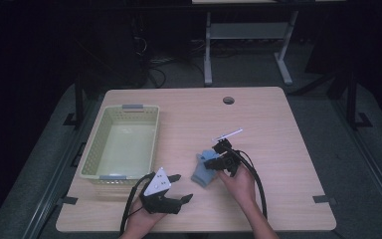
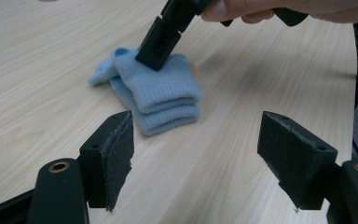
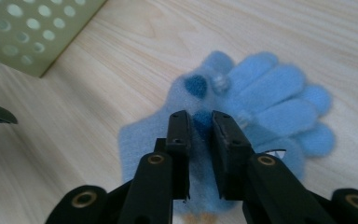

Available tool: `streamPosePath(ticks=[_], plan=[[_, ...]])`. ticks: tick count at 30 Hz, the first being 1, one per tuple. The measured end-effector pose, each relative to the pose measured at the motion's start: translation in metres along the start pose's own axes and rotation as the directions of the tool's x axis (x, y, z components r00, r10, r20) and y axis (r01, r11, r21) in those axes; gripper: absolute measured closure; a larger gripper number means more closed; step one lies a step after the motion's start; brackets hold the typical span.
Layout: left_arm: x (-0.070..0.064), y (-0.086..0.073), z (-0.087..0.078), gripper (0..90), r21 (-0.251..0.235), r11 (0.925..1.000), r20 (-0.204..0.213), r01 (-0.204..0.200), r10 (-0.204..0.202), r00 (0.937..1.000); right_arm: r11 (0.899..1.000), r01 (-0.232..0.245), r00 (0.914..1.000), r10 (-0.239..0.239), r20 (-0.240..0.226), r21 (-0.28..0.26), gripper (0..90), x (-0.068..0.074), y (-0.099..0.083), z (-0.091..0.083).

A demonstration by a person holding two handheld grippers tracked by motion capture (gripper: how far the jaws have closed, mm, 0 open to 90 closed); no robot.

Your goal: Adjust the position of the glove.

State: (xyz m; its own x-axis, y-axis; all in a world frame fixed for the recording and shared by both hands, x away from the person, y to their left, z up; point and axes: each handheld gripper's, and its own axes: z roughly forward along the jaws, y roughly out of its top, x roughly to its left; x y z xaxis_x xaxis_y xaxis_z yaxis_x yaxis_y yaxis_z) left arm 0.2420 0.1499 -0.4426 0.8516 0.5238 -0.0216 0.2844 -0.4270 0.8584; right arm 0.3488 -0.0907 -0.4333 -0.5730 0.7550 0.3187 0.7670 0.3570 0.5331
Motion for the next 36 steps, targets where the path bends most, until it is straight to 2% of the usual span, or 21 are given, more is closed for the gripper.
streamPosePath(ticks=[6, 8, 9, 11, 14, 15, 16, 17, 20, 24, 27, 33, 35, 36], plan=[[0.001, 0.000, 0.000, 26.6, -0.001, 1.0000, -0.002, 0.002, -0.002, 1.0000, 1.000, -0.016, 0.9998, 0.016, -0.011, 0.009, 70.0, -0.002, -0.002, 0.006], [0.001, 0.000, 0.000, 26.6, 0.003, 1.0000, -0.002, 0.000, 0.000, 1.0000, 1.000, -0.018, 0.9996, 0.019, -0.022, 0.023, 58.3, -0.001, -0.001, 0.008], [0.001, 0.000, 0.000, 26.6, 0.003, 1.0000, -0.002, 0.000, 0.000, 1.0000, 1.000, -0.018, 0.9996, 0.019, -0.022, 0.023, 58.3, -0.001, -0.001, 0.008], [0.001, -0.001, 0.000, 26.6, 0.006, 1.0000, -0.006, 0.002, -0.002, 1.0000, 1.000, 0.017, 0.9998, -0.017, -0.005, 0.016, 53.3, 0.002, -0.002, 0.005], [0.001, -0.001, 0.001, 26.6, 0.006, 1.0000, -0.007, 0.002, -0.002, 1.0000, 0.999, 0.038, 0.9993, -0.038, 0.002, -0.001, 56.6, 0.006, -0.003, 0.001], [0.000, -0.001, 0.002, 26.5, 0.010, 1.0000, -0.008, -0.001, 0.001, 1.0000, 0.998, 0.068, 0.9977, -0.068, 0.003, -0.007, 65.9, 0.009, -0.005, -0.002], [0.000, -0.001, 0.002, 26.6, 0.010, 1.0000, -0.008, -0.001, 0.001, 1.0000, 0.998, 0.068, 0.9977, -0.068, 0.003, -0.007, 65.9, 0.009, -0.005, -0.002], [0.000, -0.001, 0.003, 26.5, 0.010, 1.0000, -0.007, 0.002, -0.002, 1.0000, 0.996, 0.087, 0.9962, -0.087, -0.004, -0.014, 72.9, 0.011, -0.007, -0.003], [-0.001, -0.001, 0.003, 26.6, 0.010, 0.9999, -0.006, 0.002, -0.001, 1.0000, 0.995, 0.102, 0.9946, -0.103, -0.017, -0.017, 77.2, 0.013, -0.008, 0.001], [-0.001, -0.001, 0.003, 26.5, 0.010, 0.9999, -0.005, 0.005, -0.005, 1.0000, 0.995, 0.101, 0.9947, -0.101, -0.021, -0.010, 78.6, 0.013, -0.008, 0.011], [0.001, -0.001, 0.002, 26.6, 0.001, 0.9999, -0.004, 0.013, -0.013, 0.9999, 0.997, 0.081, 0.9962, -0.081, -0.031, 0.004, 79.2, 0.010, -0.008, 0.016], [0.002, -0.001, 0.002, 26.6, 0.005, 0.9999, -0.006, 0.013, -0.013, 0.9999, 0.996, 0.091, 0.9951, -0.092, -0.037, -0.015, 76.9, 0.012, -0.006, 0.011], [0.001, -0.001, 0.003, 26.6, 0.005, 0.9999, -0.006, 0.010, -0.010, 0.9999, 0.996, 0.081, 0.9942, -0.083, -0.068, -0.032, 74.5, 0.017, -0.005, 0.009], [0.001, -0.001, 0.003, 26.6, 0.005, 0.9999, -0.006, 0.010, -0.010, 0.9999, 0.996, 0.081, 0.9942, -0.083, -0.068, -0.032, 74.5, 0.017, -0.005, 0.009]])
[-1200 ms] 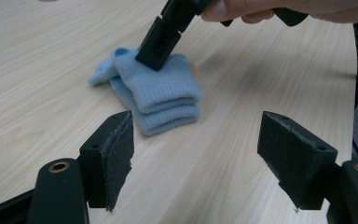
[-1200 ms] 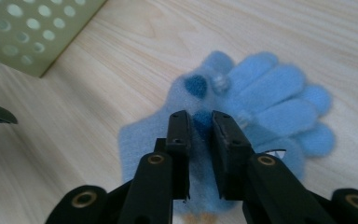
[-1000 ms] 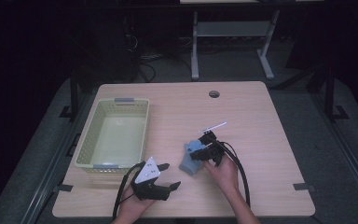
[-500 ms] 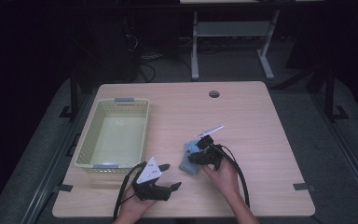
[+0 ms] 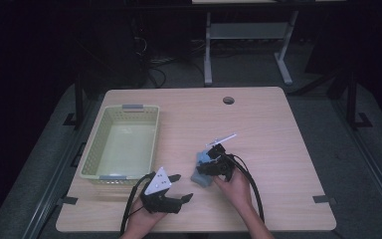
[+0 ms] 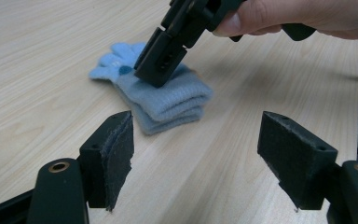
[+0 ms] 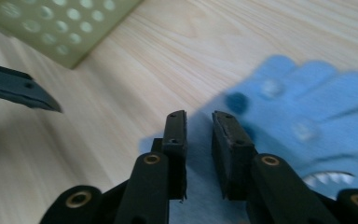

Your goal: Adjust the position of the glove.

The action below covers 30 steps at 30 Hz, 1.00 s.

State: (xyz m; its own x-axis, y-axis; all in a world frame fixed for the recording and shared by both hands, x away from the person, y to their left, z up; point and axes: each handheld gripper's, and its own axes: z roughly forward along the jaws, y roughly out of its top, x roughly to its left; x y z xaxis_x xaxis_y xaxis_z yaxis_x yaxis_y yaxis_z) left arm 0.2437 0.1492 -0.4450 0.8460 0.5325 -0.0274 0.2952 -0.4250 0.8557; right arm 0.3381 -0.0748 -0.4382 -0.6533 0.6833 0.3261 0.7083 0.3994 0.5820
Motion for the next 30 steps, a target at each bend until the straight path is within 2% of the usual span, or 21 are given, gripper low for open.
streamPosePath(ticks=[8, 12, 13, 18, 20, 23, 26, 28, 30], plan=[[0.001, 0.000, -0.002, 26.6, -0.006, 1.0000, -0.003, 0.005, -0.005, 1.0000, 0.998, 0.065, 0.9979, -0.064, -0.008, 0.028, 72.2, 0.013, 0.011, 0.017], [0.002, 0.000, -0.002, 26.5, -0.006, 1.0000, -0.002, 0.005, -0.005, 1.0000, 0.996, 0.072, 0.9973, -0.071, -0.020, 0.055, 74.1, 0.014, 0.016, 0.024], [0.002, 0.000, -0.002, 26.5, -0.007, 1.0000, -0.003, 0.005, -0.005, 1.0000, 0.993, 0.084, 0.9963, -0.083, -0.023, 0.081, 74.5, 0.015, 0.017, 0.029], [0.002, 0.001, -0.003, 26.6, -0.008, 0.9999, -0.002, 0.007, -0.007, 1.0000, 0.981, 0.150, 0.9887, -0.150, -0.007, 0.124, 75.8, 0.021, 0.017, 0.037], [0.002, 0.001, -0.003, 26.6, -0.008, 0.9999, -0.002, 0.009, -0.009, 1.0000, 0.976, 0.149, 0.9887, -0.149, -0.014, 0.156, 75.8, 0.021, 0.015, 0.038], [0.001, 0.001, -0.002, 26.6, -0.011, 0.9999, 0.000, 0.010, -0.010, 1.0000, 0.969, 0.167, 0.9860, -0.164, -0.031, 0.182, 75.4, 0.020, 0.012, 0.034], [0.001, 0.001, -0.002, 26.6, -0.014, 0.9997, 0.006, 0.021, -0.021, 0.9998, 0.964, 0.177, 0.9841, -0.175, -0.029, 0.198, 74.5, 0.018, 0.007, 0.027], [0.001, 0.001, -0.001, 26.6, -0.016, 0.9994, 0.012, 0.029, -0.029, 0.9995, 0.967, 0.173, 0.9849, -0.170, -0.032, 0.185, 72.7, 0.016, 0.003, 0.022], [0.002, 0.001, 0.001, 26.6, -0.019, 0.9982, 0.029, 0.058, -0.057, 0.9979, 0.977, 0.165, 0.9862, -0.165, -0.016, 0.134, 68.1, 0.017, 0.001, 0.013]])
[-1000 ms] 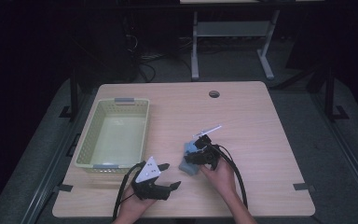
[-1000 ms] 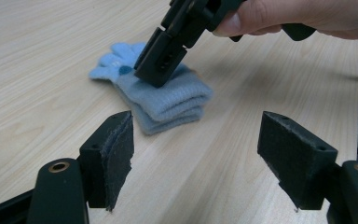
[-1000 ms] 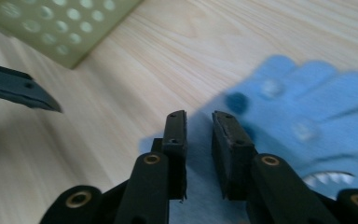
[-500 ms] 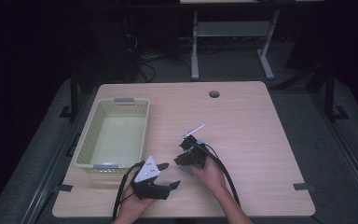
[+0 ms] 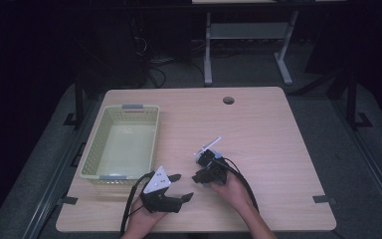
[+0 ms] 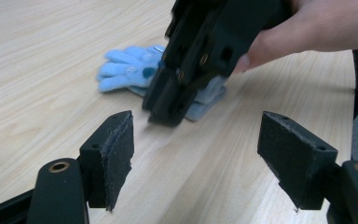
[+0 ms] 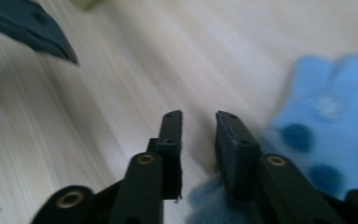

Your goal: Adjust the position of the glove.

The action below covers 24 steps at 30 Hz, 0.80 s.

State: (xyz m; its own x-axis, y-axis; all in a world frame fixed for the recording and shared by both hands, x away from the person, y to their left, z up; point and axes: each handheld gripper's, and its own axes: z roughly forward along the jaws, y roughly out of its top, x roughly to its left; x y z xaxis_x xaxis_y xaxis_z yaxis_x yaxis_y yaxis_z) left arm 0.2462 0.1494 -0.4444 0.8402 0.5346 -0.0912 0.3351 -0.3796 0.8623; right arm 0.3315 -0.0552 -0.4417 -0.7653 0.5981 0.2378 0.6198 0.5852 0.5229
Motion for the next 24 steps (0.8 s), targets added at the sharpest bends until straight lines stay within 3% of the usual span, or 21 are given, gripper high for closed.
streamPosePath(ticks=[3, 6, 10, 15, 18, 20, 22, 24], plan=[[0.000, 0.002, 0.003, 27.4, -0.028, 0.9983, 0.016, 0.052, -0.052, 0.9985, 0.997, -0.014, 0.9998, 0.016, 0.016, -0.081, 60.4, 0.000, -0.002, -0.019], [0.002, 0.004, 0.007, 29.0, -0.026, 0.9960, 0.024, 0.086, -0.085, 0.9961, 0.989, -0.070, 0.9975, 0.071, 0.005, -0.134, 53.3, -0.008, -0.009, -0.037], [0.002, 0.009, 0.020, 30.4, 0.002, 0.9957, 0.015, 0.093, -0.093, 0.9956, 0.980, -0.131, 0.9909, 0.134, 0.010, -0.150, 49.5, -0.023, -0.022, -0.048], [0.005, 0.012, 0.037, 31.8, 0.045, 0.9870, 0.016, 0.155, -0.155, 0.9877, 0.969, -0.191, 0.9800, 0.197, 0.027, -0.156, 50.9, -0.039, -0.037, -0.051], [0.012, 0.014, 0.047, 33.9, 0.060, 0.9720, 0.017, 0.227, -0.229, 0.9734, 0.960, -0.231, 0.9708, 0.238, 0.029, -0.156, 52.4, -0.048, -0.043, -0.051], [0.017, 0.015, 0.052, 34.9, 0.063, 0.9560, 0.018, 0.287, -0.288, 0.9574, 0.956, -0.247, 0.9666, 0.254, 0.031, -0.158, 52.6, -0.051, -0.047, -0.051], [0.023, 0.016, 0.056, 36.2, 0.079, 0.9328, 0.009, 0.352, -0.354, 0.9354, 0.951, -0.266, 0.9614, 0.273, 0.029, -0.158, 52.6, -0.054, -0.051, -0.049], [0.026, 0.018, 0.061, 36.6, 0.091, 0.9192, 0.021, 0.383, -0.387, 0.9220, 0.947, -0.283, 0.9566, 0.290, 0.028, -0.152, 52.6, -0.057, -0.053, -0.048]])
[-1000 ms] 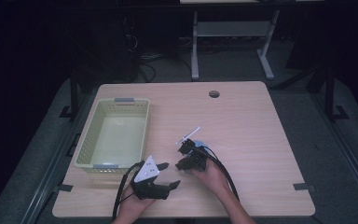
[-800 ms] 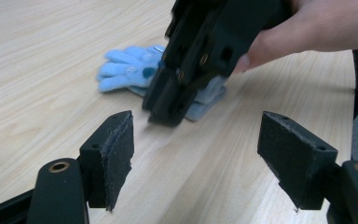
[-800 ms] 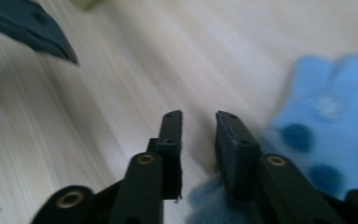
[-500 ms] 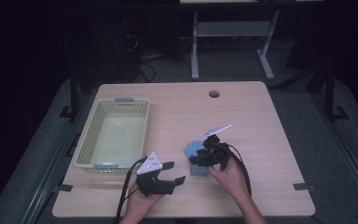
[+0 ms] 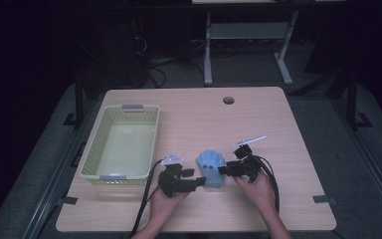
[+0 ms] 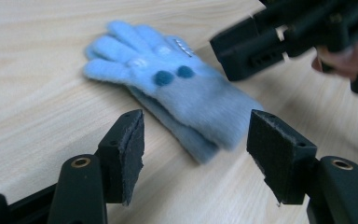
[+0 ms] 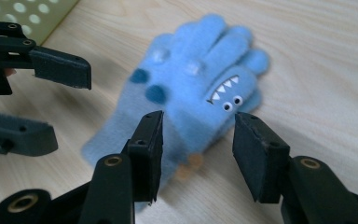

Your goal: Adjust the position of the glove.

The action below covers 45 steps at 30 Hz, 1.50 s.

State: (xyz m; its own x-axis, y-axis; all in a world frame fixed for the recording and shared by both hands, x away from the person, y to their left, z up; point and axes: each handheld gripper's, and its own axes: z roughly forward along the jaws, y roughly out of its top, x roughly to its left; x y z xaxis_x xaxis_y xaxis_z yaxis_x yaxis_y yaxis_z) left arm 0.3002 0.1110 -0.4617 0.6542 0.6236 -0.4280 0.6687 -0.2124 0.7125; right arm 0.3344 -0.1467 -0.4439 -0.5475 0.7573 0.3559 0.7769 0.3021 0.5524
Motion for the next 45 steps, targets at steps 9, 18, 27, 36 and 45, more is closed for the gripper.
streamPosePath(ticks=[9, 18, 27, 36, 45], plan=[[0.003, 0.011, 0.015, 39.2, 0.030, 0.9898, 0.037, 0.139, -0.140, 0.9894, 0.994, -0.108, 0.9912, 0.108, -0.077, -0.002, 52.8, -0.011, -0.008, 0.006], [0.013, 0.010, 0.026, 53.3, 0.068, 0.9667, 0.058, 0.247, -0.251, 0.9663, 0.992, -0.129, 0.9867, 0.128, -0.099, 0.002, 55.3, -0.012, -0.011, 0.013], [0.017, 0.009, 0.027, 52.0, 0.058, 0.9546, 0.048, 0.292, -0.295, 0.9542, 0.987, -0.159, 0.9827, 0.158, -0.096, -0.006, 60.3, -0.010, -0.012, 0.015], [0.016, 0.010, 0.033, 54.2, 0.072, 0.9459, 0.076, 0.316, -0.321, 0.9439, 0.985, -0.174, 0.9788, 0.170, -0.114, -0.022, 60.9, -0.007, -0.014, 0.018], [0.021, 0.006, 0.039, 72.0, 0.084, 0.9357, 0.106, 0.343, -0.350, 0.9306, 0.977, -0.210, 0.9641, 0.202, -0.172, -0.030, 70.8, -0.010, -0.020, 0.021]])
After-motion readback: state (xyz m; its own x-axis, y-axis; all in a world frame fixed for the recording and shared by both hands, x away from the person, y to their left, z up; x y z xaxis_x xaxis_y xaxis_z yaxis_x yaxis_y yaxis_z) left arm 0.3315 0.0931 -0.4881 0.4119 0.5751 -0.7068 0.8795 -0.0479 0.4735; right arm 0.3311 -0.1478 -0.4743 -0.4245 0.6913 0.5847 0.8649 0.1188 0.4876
